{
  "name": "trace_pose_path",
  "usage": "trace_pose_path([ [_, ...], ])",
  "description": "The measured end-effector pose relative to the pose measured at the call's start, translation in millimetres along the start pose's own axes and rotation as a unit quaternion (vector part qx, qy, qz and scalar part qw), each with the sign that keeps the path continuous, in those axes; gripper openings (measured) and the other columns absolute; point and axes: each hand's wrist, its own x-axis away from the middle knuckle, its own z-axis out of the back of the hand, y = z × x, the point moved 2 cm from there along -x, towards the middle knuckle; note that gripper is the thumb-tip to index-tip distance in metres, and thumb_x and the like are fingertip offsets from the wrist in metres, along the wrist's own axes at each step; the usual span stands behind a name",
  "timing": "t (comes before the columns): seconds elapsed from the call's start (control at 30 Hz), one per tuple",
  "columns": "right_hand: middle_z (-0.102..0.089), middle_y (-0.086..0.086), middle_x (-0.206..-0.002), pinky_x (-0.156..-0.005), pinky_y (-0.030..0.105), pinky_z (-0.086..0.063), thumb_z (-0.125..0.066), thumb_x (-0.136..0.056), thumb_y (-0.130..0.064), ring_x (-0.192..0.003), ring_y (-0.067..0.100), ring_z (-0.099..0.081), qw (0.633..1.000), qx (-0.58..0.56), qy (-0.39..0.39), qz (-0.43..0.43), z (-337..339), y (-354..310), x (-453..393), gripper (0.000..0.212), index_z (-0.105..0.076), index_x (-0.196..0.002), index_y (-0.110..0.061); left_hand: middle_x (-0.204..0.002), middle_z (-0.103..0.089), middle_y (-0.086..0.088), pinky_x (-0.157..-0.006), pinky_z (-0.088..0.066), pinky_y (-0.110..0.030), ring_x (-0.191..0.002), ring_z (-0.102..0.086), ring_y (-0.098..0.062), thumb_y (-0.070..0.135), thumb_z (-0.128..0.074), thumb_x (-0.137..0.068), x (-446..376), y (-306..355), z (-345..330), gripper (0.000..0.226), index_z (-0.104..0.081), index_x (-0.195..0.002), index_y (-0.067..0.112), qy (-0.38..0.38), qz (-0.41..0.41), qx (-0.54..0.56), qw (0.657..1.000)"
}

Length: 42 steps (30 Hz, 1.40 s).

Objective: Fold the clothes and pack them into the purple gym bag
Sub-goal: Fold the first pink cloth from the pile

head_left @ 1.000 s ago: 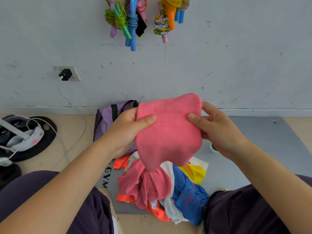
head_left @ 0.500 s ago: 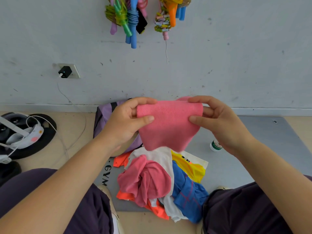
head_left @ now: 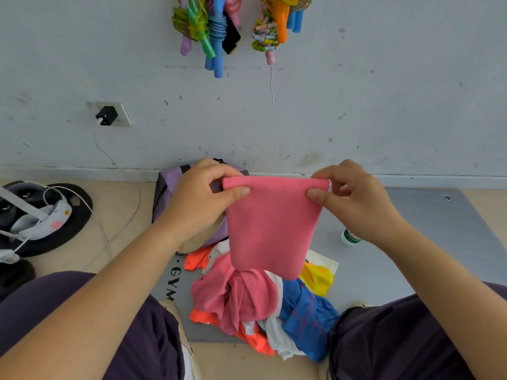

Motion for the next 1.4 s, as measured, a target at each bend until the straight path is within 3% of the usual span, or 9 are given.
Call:
trace_pose_path([
  [0.07,-0.061,-0.004,-0.096,-0.079,0.026,-0.045,-0.067,-0.089,-0.032,-0.092,0.013,-0.061,0.993,-0.107,-0.045,-0.031,1,-2,1,0.002,-0.066,-0.09,-0.031,-0.095,-0.058,0.006,-0.07,-0.041,-0.005,-0.078,-0.056,0.007,0.015,-0.069,-0.089,-1,-2,0,0.008,-0.066,-0.096,0.014,-0.047,0.025,0.036,0.998],
  [0.23,-0.058,-0.007,-0.072,-0.061,0.021,-0.049,-0.054,-0.098,-0.035,-0.065,0.007,-0.052,0.962,-0.255,-0.076,-0.067,-2,-3,5,0.013,-0.058,-0.093,-0.023,-0.078,-0.063,0.011,-0.063,-0.047,-0.012,-0.073,-0.058,0.0,0.022,-0.063,-0.091,2,-5,-13,0.01,-0.063,-0.097,0.015,-0.057,0.11,0.229,0.966],
  [0.43,-0.055,-0.005,-0.073,-0.053,0.021,-0.04,-0.05,-0.1,-0.034,-0.061,0.008,-0.049,0.947,-0.299,-0.003,-0.114,-2,-4,5,0.016,-0.058,-0.094,-0.023,-0.107,-0.074,-0.004,-0.085,-0.057,-0.032,-0.099,-0.071,-0.017,0.03,-0.069,-0.081,13,-5,-34,0.02,-0.08,-0.095,0.021,-0.219,0.234,0.406,0.856],
  [0.6,-0.07,-0.008,-0.103,-0.068,0.028,-0.052,-0.062,-0.087,-0.049,-0.086,0.011,-0.066,0.919,-0.356,-0.102,-0.134,-1,-1,4,0.039,-0.055,-0.123,-0.034,-0.114,-0.072,-0.012,-0.092,-0.056,-0.035,-0.104,-0.069,-0.022,0.021,-0.073,-0.078,9,-14,-37,0.03,-0.073,-0.105,0.009,-0.153,0.241,0.396,0.873],
  [0.77,-0.074,0.016,-0.099,-0.076,0.03,-0.057,-0.066,-0.089,-0.005,-0.09,0.027,-0.072,0.916,-0.334,-0.184,-0.121,-5,4,6,0.089,-0.021,-0.139,-0.063,-0.103,-0.075,-0.007,-0.071,-0.058,-0.026,-0.093,-0.072,-0.016,0.033,-0.067,-0.083,1,-17,-25,0.031,-0.07,-0.106,0.011,-0.078,0.232,0.339,0.908],
  [0.87,-0.07,0.008,-0.084,-0.075,0.028,-0.056,-0.058,-0.095,-0.007,-0.078,0.018,-0.066,0.934,-0.316,-0.14,-0.092,-4,5,4,0.062,-0.042,-0.136,-0.05,-0.101,-0.074,0.008,-0.057,-0.052,-0.017,-0.084,-0.069,-0.003,0.041,-0.064,-0.091,0,-18,-21,0.027,-0.067,-0.111,0.023,-0.026,0.209,0.211,0.955],
  [0.97,-0.069,0.001,-0.088,-0.074,0.027,-0.053,-0.057,-0.096,-0.012,-0.078,0.013,-0.061,0.938,-0.312,-0.114,-0.101,-5,6,1,0.024,-0.065,-0.115,-0.025,-0.099,-0.072,0.013,-0.065,-0.054,-0.019,-0.089,-0.069,-0.002,0.038,-0.079,-0.078,-2,-20,-18,0.056,-0.055,-0.129,0.034,-0.005,0.178,0.258,0.949],
  [1.13,-0.071,0.004,-0.102,-0.075,0.021,-0.055,-0.076,-0.078,-0.008,-0.088,0.011,-0.068,0.95,-0.265,-0.118,-0.119,-7,7,2,0.042,-0.064,-0.116,-0.023,-0.113,-0.064,0.013,-0.082,-0.052,-0.019,-0.102,-0.063,0.0,0.029,-0.088,-0.065,2,-22,-22,0.056,-0.062,-0.114,0.039,-0.055,0.087,0.092,0.99],
  [1.4,-0.069,0.006,-0.087,-0.073,0.031,-0.053,-0.066,-0.09,-0.016,-0.075,0.016,-0.062,0.985,-0.091,-0.132,-0.069,2,8,-4,0.011,-0.067,-0.101,-0.018,-0.077,-0.065,0.013,-0.061,-0.042,-0.005,-0.069,-0.059,0.008,0.032,-0.081,-0.074,-5,-16,-4,0.017,-0.071,-0.086,0.027,-0.067,0.033,-0.006,0.997],
])
